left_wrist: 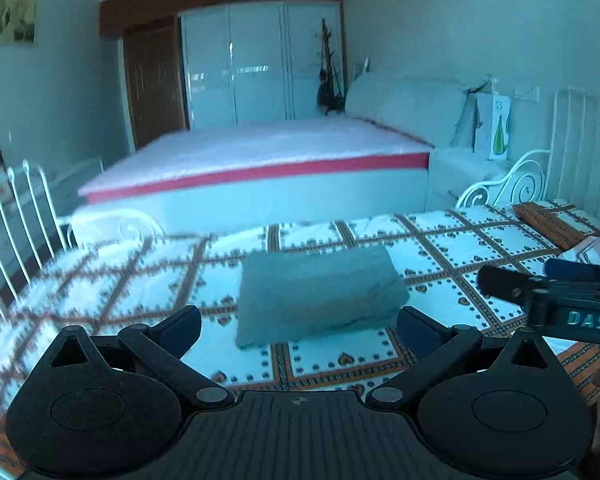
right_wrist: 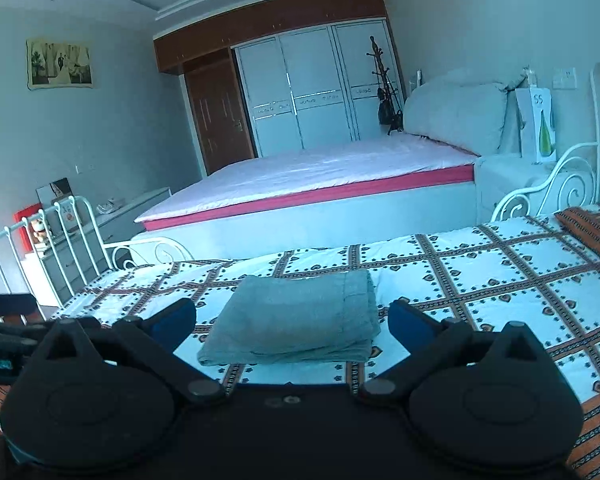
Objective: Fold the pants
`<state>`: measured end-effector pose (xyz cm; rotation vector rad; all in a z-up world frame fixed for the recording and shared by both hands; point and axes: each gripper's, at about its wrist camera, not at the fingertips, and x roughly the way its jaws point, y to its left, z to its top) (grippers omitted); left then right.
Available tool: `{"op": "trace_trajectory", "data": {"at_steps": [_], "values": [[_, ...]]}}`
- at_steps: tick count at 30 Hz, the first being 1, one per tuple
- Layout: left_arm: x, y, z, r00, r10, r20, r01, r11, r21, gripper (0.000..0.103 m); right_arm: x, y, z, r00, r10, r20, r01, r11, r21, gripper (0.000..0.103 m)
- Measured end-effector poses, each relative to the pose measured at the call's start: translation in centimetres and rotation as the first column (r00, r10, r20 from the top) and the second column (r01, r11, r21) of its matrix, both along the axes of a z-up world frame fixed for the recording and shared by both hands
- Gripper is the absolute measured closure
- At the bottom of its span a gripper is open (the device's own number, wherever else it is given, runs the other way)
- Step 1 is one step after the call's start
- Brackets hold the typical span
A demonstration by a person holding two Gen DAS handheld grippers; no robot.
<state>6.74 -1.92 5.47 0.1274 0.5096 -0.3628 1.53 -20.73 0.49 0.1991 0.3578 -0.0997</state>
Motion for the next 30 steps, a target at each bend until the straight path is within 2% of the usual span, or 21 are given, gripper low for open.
{"op": "trace_trajectory", "data": {"at_steps": [3,7,15,22,30], "values": [[0.8,0.1,-1.3,0.999,0.039,-0.002,-0.039,0.999,-0.026,0.0,0.2,0.3,0.0,1.0,-0.023,-0.008,0.023,0.999,-0.046,0.006],[1.6,-0.5,-2.5,0.997,0.079,-0.001,-0.079,0.996,0.028,0.0,0.2,0.5,0.0,1.0,-0.027,-0.003,0.027,0.998,-0.051,0.006],[2.1,-0.4,-3.4,0.994,0.09,-0.056,-0.092,0.996,-0.018,0.0,0.5,0.9,-0.3,0.999,-0.044,-0.019,0.042,0.996,-0.074,0.006],[1.5,-1.3,-3.7,0.996,0.082,-0.017,-0.082,0.997,0.014,0.0,0.4,0.7,-0.4,0.998,-0.057,-0.018,0.056,0.996,-0.074,0.006],[1.6,-1.7,-3.8,0.996,0.077,-0.035,-0.077,0.997,0.006,0.0,0.5,0.6,-0.7,0.998,-0.055,-0.028,0.053,0.996,-0.072,0.006]]}}
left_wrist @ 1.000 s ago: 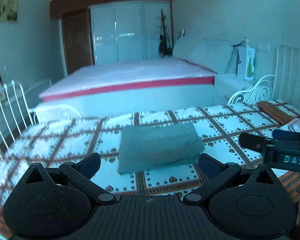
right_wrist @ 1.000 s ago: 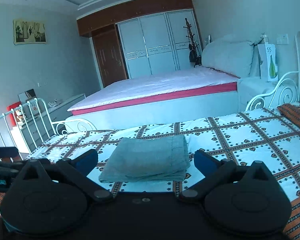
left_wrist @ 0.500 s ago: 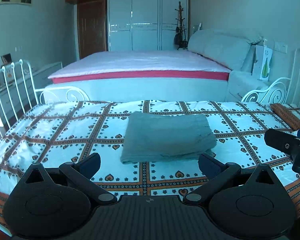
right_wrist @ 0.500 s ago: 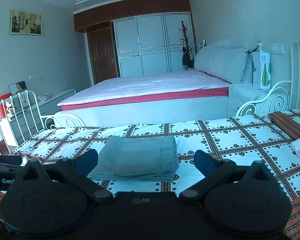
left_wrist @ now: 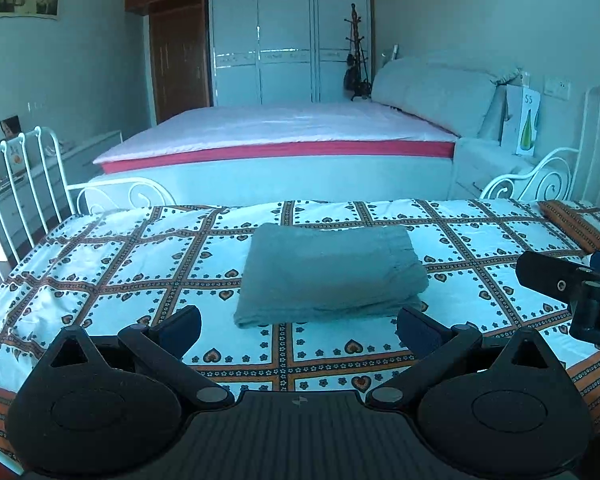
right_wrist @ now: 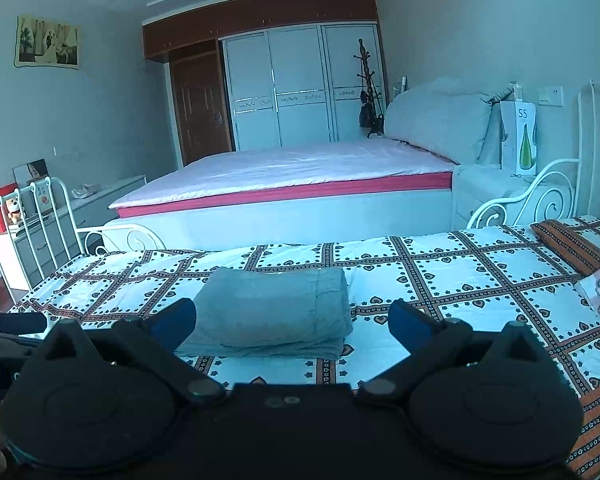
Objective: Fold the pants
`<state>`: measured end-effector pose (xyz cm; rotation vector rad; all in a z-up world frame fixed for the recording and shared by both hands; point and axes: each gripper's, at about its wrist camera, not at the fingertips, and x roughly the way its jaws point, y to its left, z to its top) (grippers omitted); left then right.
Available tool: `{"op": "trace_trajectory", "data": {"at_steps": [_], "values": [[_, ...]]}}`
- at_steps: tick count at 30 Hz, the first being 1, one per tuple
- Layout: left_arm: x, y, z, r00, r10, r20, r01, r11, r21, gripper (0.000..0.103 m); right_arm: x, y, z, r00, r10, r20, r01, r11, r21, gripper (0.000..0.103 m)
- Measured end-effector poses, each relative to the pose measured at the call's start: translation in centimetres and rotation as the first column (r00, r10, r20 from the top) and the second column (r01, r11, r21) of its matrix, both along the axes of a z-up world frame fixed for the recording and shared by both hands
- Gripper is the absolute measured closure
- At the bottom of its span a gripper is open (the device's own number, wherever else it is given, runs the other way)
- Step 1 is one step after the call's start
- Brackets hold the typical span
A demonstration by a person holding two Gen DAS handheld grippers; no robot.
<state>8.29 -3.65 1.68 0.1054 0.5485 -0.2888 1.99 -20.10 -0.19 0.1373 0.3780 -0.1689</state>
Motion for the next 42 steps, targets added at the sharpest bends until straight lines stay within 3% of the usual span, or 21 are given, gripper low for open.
{"op": "trace_trajectory", "data": {"at_steps": [25,42], "values": [[0.9,-0.1,-0.8,0.999,-0.008,-0.041,0.008,1.0,-0.012,0.0,0.4,-0.3,-0.5,1.0,0.008,-0.022,-0.008,1.0,0.016,0.006],[1.2,-1.8,-1.2,0.997,-0.075,-0.017,0.074,0.997,-0.016,0.0,1.2,-1.4,-1.3,0.999,-0.017,-0.038,0.019,0.999,0.036,0.006]]}}
